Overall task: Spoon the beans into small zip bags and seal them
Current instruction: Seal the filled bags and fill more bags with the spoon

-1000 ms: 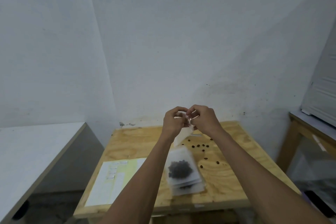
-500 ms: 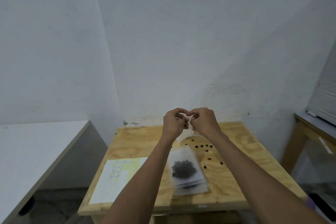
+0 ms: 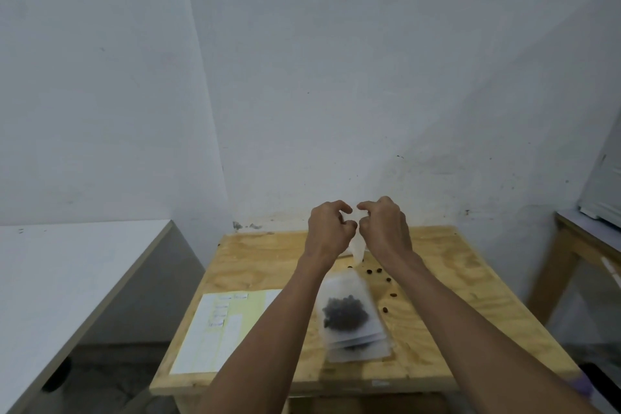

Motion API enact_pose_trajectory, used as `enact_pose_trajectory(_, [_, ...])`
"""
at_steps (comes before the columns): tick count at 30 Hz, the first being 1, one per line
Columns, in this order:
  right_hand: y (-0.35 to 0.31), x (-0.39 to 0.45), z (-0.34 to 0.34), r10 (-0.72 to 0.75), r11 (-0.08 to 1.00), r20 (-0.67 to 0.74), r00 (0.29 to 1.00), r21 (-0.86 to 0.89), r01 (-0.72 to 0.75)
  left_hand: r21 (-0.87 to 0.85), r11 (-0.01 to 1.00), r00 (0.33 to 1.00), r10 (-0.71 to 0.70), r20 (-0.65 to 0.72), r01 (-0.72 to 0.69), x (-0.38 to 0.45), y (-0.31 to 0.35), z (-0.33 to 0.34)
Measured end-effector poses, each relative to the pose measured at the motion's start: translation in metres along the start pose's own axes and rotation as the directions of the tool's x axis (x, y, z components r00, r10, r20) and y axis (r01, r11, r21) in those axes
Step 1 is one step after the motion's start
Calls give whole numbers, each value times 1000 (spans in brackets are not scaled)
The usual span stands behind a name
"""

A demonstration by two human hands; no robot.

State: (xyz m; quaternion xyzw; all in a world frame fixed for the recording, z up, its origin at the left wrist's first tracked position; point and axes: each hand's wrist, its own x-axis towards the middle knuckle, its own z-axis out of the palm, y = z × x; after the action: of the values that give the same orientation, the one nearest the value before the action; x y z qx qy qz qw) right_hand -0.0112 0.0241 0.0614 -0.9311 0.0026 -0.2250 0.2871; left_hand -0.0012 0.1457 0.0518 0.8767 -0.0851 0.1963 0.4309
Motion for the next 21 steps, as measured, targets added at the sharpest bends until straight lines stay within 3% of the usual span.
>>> enact_pose_trajectory(4, [-1,3,-2,-60,998,-72,996,19,62,89,993,996,85,-33,-82,2,-1,-4])
enact_pose_trajectory(8, [3,14,-10,-75,973,-122,990,208,99,-21,971,971,239,17,-239,5,-18,-14])
enact_pose_trajectory(10, [0,18,-17,-38,929,-82,996,365,65,27,937,936,346,66,-348,8,-24,-21])
enact_pose_trajectory(12, [-7,21,-21,0,852,19,1000,523,-10,53,918,920,393,16,-393,10,-24,-26])
enact_pose_trajectory(15, [-15,27,-20,63,727,117,991,675,-126,25,922,917,388,-98,-387,11,-23,-29])
enact_pose_trajectory(21, [-12,33,2,166,532,288,943,779,-331,7,973,972,233,-43,-233,12,-42,-27])
